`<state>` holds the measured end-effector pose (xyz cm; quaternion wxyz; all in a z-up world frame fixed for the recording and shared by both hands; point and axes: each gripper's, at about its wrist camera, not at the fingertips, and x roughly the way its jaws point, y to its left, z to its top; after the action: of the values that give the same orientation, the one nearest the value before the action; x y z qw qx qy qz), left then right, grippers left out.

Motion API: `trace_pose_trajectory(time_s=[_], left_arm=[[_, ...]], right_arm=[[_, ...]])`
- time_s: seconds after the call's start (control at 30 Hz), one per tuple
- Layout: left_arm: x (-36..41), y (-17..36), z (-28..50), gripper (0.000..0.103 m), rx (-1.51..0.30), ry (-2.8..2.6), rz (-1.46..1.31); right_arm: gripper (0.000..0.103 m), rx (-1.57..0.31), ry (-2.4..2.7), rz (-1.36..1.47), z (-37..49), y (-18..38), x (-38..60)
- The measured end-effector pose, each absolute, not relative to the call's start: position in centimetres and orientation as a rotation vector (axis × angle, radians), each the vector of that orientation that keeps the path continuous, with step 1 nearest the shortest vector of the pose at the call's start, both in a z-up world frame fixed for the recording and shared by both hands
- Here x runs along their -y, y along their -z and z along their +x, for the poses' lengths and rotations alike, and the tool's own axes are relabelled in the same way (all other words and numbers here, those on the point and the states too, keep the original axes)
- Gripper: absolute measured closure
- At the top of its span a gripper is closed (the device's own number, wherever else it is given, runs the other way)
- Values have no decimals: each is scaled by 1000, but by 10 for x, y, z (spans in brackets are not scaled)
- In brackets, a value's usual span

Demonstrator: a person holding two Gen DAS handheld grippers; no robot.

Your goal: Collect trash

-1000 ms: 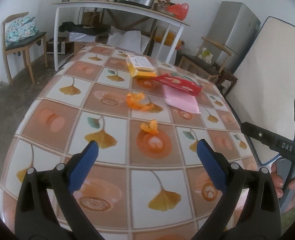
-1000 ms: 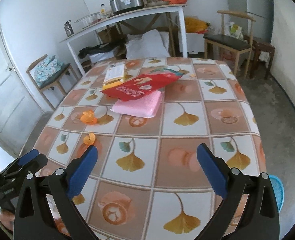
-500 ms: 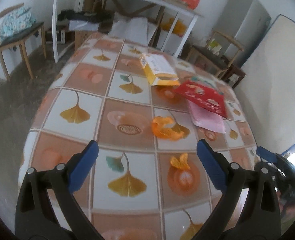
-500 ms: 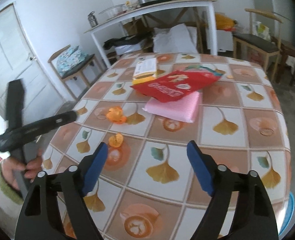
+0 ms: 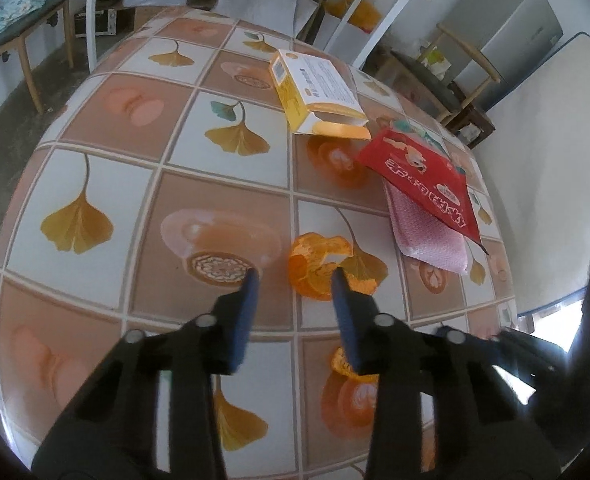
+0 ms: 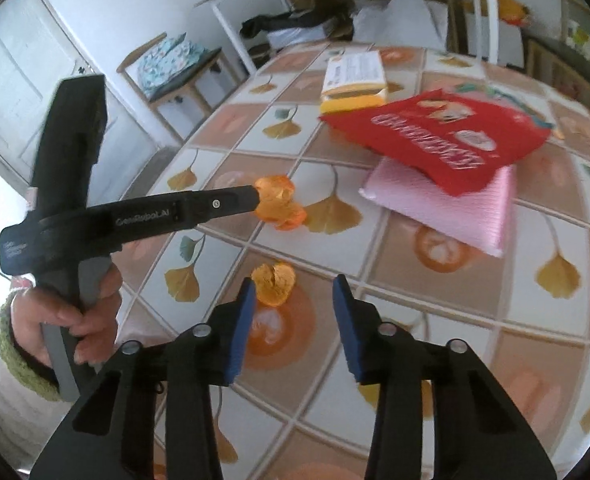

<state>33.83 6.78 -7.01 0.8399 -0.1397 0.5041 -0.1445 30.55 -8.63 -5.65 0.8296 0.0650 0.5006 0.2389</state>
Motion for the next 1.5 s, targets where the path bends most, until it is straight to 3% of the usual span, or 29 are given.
trace_pose_trajectory(time_s=[0.2, 0.4, 0.47, 0.67, 1.03, 1.5], left_arm=[[-68, 72, 340, 92, -1068, 338, -323], [-68, 73, 338, 99, -1060, 347, -316], [-68, 73, 337, 99, -1054, 345, -312], [-75, 66, 320, 100, -1038, 346, -316], [-90, 57, 249, 100, -1059, 380, -383], [-92, 92, 205, 100, -1148, 434, -511]], right_arm=[[77, -1091, -517, 123, 323, 69, 71], [87, -1107, -505, 54, 323, 77, 61], [94, -1096, -495, 34, 322, 78, 60], [100, -1075, -482, -14, 316, 76, 57], [101, -1032, -487, -9, 265, 51, 84], [102, -951, -665, 53, 214, -13, 68]])
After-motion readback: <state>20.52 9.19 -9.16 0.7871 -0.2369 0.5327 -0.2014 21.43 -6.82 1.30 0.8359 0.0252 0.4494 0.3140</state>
